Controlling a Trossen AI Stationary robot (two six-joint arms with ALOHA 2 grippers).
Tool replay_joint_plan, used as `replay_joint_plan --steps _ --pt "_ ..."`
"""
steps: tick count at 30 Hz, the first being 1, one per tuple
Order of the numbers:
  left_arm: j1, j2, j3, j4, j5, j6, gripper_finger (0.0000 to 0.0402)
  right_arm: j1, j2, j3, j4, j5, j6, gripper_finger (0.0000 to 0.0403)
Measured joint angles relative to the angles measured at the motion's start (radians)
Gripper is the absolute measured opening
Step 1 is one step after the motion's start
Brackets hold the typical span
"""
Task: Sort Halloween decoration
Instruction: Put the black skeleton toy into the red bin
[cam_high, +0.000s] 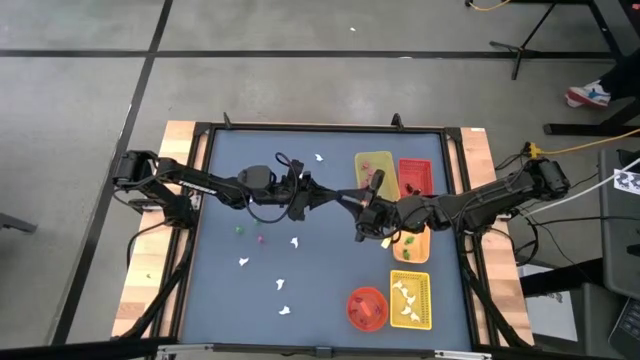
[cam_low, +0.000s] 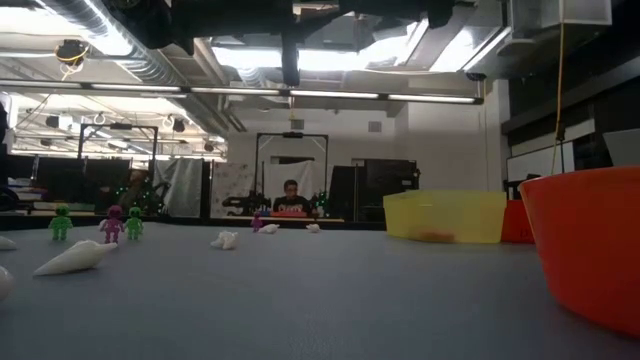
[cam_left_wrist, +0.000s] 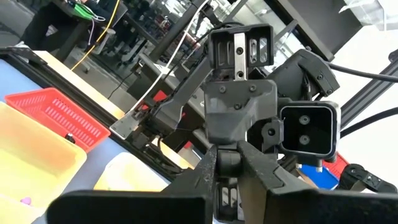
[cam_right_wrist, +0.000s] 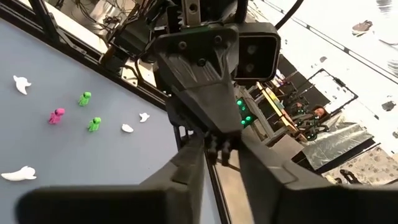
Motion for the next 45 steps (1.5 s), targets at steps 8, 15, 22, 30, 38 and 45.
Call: replay_joint_plan --steps 8,15,22,30,38,45 --pt "0.0 -0.001 -0.001 -0.002 -0.001 0.003 0.0028 0.0 -0.002 0.0 -0.007 0.005 0.0 0.0017" --pt "0.0 -0.001 -0.001 -0.003 -0.001 0.002 0.0041 0.0 -0.002 0.0 -0.008 -0.001 0.001 0.0026" --pt "0.0 -0.001 -0.001 -0.016 0.0 0.003 0.0078 0.0 -0.002 0.0 -0.022 -0.01 0.001 0.0018" --pt "0.0 0.0 -0.001 -0.061 -0.003 0.004 0.0138 0.0 -0.001 0.0 -0.154 -0.01 0.054 0.0018" --pt "0.001 0.0 -0.001 -0.161 -0.015 0.004 0.0156 0.0 -0.001 0.0 -0.44 0.001 0.173 0.0018" --pt "0.001 0.0 -0.001 -0.255 -0.016 0.004 0.0156 -0.037 -0.001 0.0 -0.748 0.1 0.328 0.0018"
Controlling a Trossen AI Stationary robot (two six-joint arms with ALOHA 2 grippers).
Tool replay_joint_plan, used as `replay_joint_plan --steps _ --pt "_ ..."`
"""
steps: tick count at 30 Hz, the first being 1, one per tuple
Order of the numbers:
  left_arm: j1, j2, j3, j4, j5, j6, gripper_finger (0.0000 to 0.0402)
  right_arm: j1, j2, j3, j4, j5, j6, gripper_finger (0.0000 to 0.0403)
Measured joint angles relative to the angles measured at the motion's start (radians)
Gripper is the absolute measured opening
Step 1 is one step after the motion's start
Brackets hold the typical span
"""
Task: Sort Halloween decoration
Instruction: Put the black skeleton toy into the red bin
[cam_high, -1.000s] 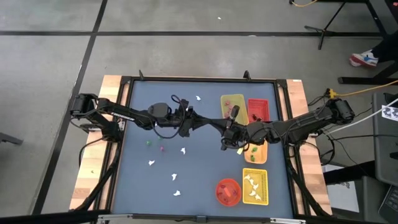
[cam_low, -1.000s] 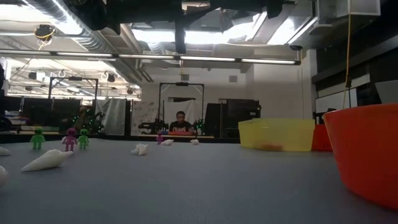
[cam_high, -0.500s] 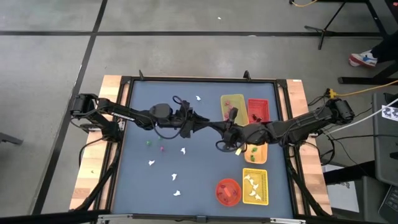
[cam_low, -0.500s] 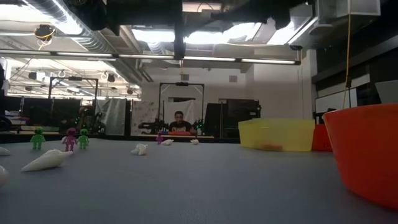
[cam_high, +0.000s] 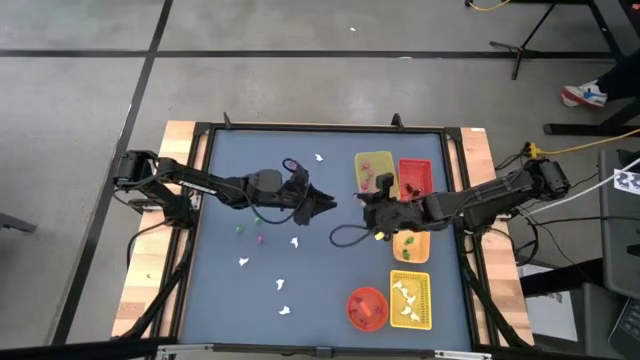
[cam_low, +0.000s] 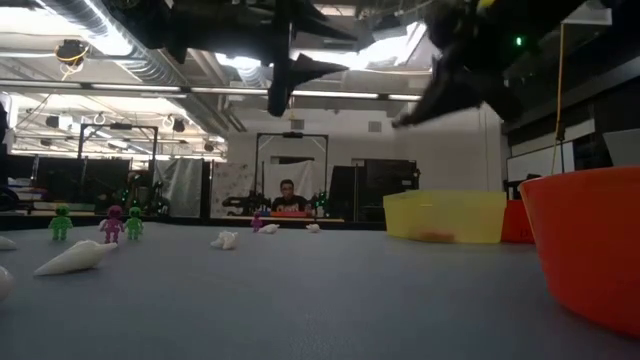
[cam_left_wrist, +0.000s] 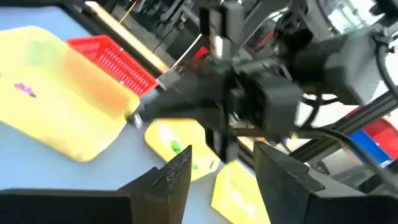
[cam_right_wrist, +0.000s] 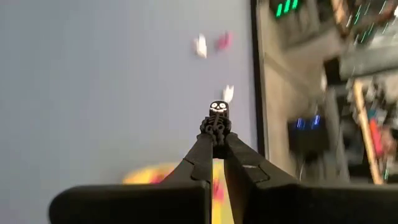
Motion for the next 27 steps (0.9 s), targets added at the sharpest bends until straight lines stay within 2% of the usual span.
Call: replay_joint_plan --steps 9,15,27 --pt "0.0 0.0 0.0 -0.05 -0.001 0.0 0.0156 -0.17 0.0 0.0 -0.313 -0.003 0.194 0.0019" --pt "0.0 0.0 0.0 -0.061 -0.001 0.0 0.0156 -0.268 0.0 0.0 -0.442 -0.061 0.26 0.0019" --pt "0.0 0.0 0.0 -0.061 -0.001 0.0 0.0156 -0.365 0.0 0.0 -0.688 -0.071 0.387 0.0019"
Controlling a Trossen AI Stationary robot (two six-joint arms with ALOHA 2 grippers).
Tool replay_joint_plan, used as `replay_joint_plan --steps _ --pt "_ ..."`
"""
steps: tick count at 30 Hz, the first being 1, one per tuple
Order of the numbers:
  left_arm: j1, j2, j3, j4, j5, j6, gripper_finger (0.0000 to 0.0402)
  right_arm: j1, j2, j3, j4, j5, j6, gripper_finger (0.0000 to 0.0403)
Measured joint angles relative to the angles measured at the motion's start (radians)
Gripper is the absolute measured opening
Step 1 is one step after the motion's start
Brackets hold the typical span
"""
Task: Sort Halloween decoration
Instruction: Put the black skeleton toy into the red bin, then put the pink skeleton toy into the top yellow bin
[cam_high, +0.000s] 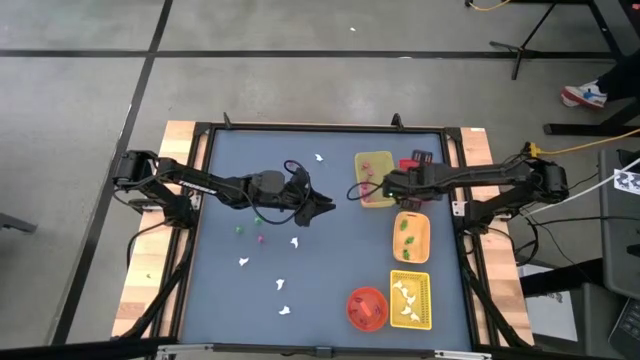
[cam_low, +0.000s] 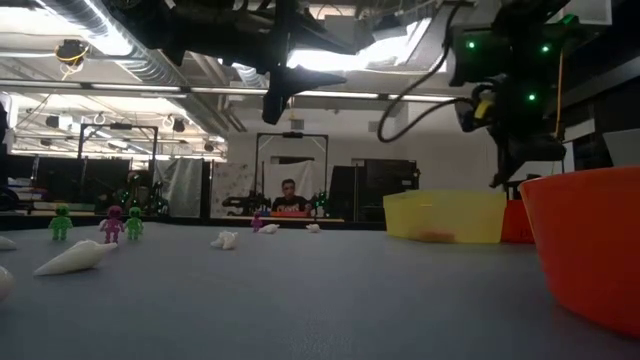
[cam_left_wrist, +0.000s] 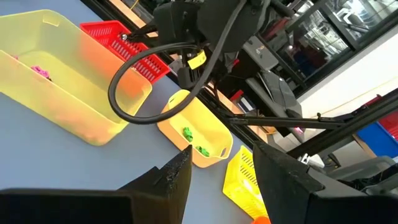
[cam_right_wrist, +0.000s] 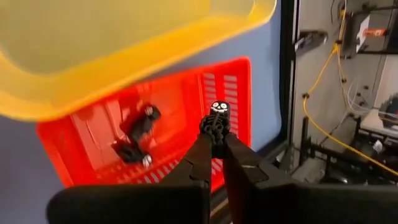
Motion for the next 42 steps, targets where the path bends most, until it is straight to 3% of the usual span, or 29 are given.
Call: replay_joint_plan --steps 18,31,38,42 --pt "0.0 0.0 0.0 0.0 0.0 0.0 0.0156 0.002 0.0 0.0 -0.03 -0.079 0.001 0.002" --pt "0.0 0.0 0.0 0.0 0.0 0.0 0.0156 0.003 0.0 0.0 -0.029 -0.097 0.001 0.0111" --pt "0.0 0.0 0.0 0.0 0.001 0.001 0.0156 0.003 0.0 0.0 -0.029 -0.097 0.001 0.0124" --pt "0.0 0.0 0.0 0.0 0.007 0.079 0.0156 0.003 0.0 0.0 -0.029 -0.097 0.001 0.0124"
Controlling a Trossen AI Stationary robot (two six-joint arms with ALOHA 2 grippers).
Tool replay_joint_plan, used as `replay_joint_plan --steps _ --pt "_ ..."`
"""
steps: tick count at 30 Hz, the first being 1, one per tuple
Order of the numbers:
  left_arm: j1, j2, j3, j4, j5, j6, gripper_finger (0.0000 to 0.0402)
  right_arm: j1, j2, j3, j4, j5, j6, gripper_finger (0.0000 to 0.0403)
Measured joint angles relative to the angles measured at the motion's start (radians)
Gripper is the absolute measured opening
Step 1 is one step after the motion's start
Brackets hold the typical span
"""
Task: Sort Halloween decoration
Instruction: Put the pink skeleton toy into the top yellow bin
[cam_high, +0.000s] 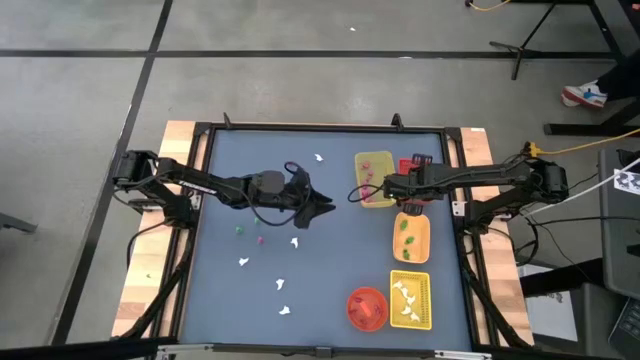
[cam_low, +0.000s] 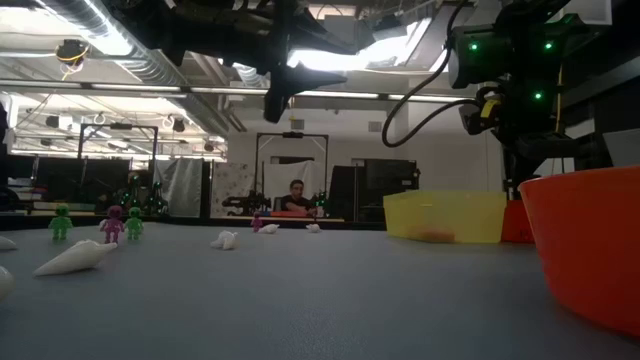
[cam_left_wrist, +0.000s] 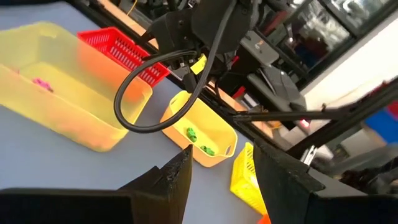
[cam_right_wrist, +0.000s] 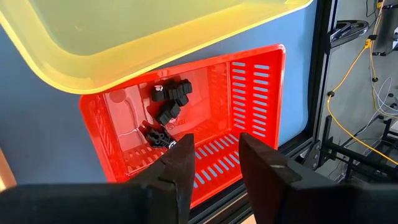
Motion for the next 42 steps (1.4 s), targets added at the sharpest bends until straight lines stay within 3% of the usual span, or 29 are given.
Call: replay_joint_plan --steps 9,15,18,29,34,42 --pt "0.0 0.0 0.0 -0.015 0.007 0.119 0.0156 0.0 0.0 0.0 0.001 0.0 0.0 0.0124" --pt "-0.001 0.0 0.0 -0.13 0.104 0.225 0.0156 0.0 0.0 0.0 0.008 0.0 0.0 0.0124" --pt "-0.014 0.0 0.0 -0.2 0.137 0.306 0.0156 0.0 0.0 0.0 0.012 0.0 0.0 0.0124" --pt "-0.11 0.0 0.0 -0.379 0.111 0.642 0.0156 0.0 0.0 0.0 0.047 -0.053 0.0 0.0124" --pt "-0.144 0.0 -0.013 -0.448 0.03 0.654 0.0156 0.0 0.0 0.0 0.054 -0.09 0.0 0.0124" --pt "-0.156 0.0 -0.084 -0.457 0.018 0.571 0.0156 0.0 0.0 0.0 0.054 -0.105 0.0 0.0124"
